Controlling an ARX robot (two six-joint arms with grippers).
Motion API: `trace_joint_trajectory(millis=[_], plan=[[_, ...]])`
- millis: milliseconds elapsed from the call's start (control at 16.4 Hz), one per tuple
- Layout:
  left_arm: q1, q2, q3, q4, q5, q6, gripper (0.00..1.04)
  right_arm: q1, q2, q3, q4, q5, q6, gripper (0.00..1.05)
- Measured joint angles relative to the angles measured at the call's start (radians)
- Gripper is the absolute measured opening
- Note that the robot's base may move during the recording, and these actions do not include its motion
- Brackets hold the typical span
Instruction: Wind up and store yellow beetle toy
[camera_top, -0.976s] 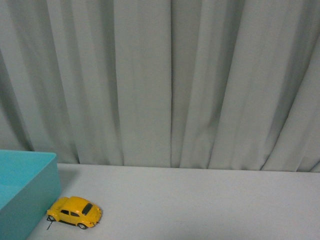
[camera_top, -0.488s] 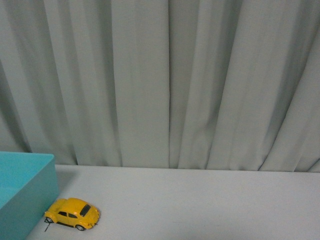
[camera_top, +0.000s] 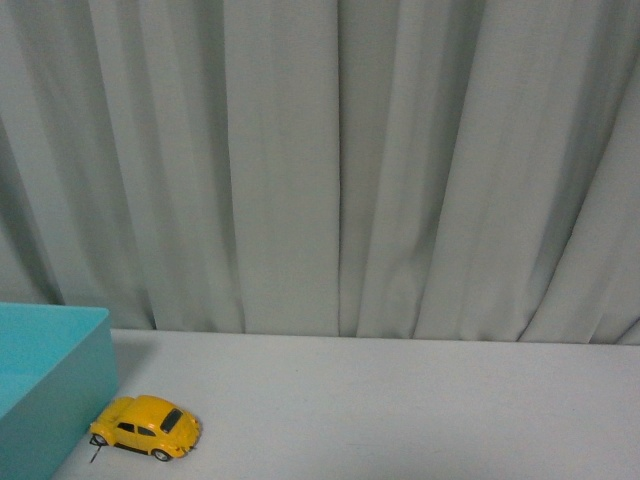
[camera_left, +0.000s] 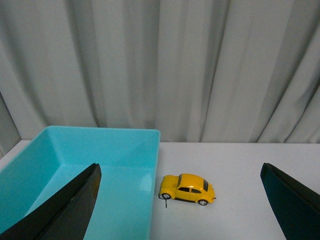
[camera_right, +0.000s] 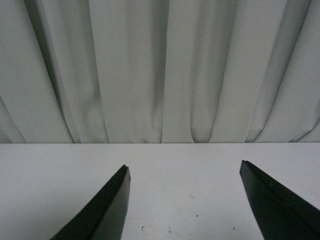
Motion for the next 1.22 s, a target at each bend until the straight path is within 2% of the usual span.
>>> trace_joint_trajectory(millis=[183,305,427,549,610,671,854,1098,1220], plan=[[0.000,0.000,0.000,0.000,0.000,0.000,0.98,0.000,0.000,0.000,0.000,0.000,0.000,0.98],[0.000,0.000,0.000,0.000,0.000,0.000,0.98,0.000,0.000,0.000,0.000,0.000,0.000,0.98],[-0.043,0.058,0.056,-0.168,-0.108,-0.077,0.98,0.000,0.000,0.000,-0.001,0.000,0.001,0.98],[-0.070,0.142,0.101,-0.246,-0.190,-0.131,0.98,0.000,0.000,0.000,0.000,0.001,0.001,0.98],[-0.066,0.300,0.158,-0.290,-0.282,-0.282,0.98,0.000,0.000,0.000,0.001,-0.001,0.000,0.98],[-0.060,0.365,0.158,-0.241,-0.319,-0.377,0.98,0.000,0.000,0.000,0.000,0.001,0.000,0.98],[-0.051,0.624,0.198,0.053,-0.270,-0.441,0.98,0.000,0.000,0.000,0.000,0.000,0.000,0.98],[0.011,1.018,0.352,0.375,-0.158,-0.323,0.98,0.000,0.000,0.000,0.000,0.000,0.000,0.98],[0.008,1.199,0.469,0.445,-0.124,-0.227,0.98,0.000,0.000,0.000,0.000,0.000,0.000,0.98]])
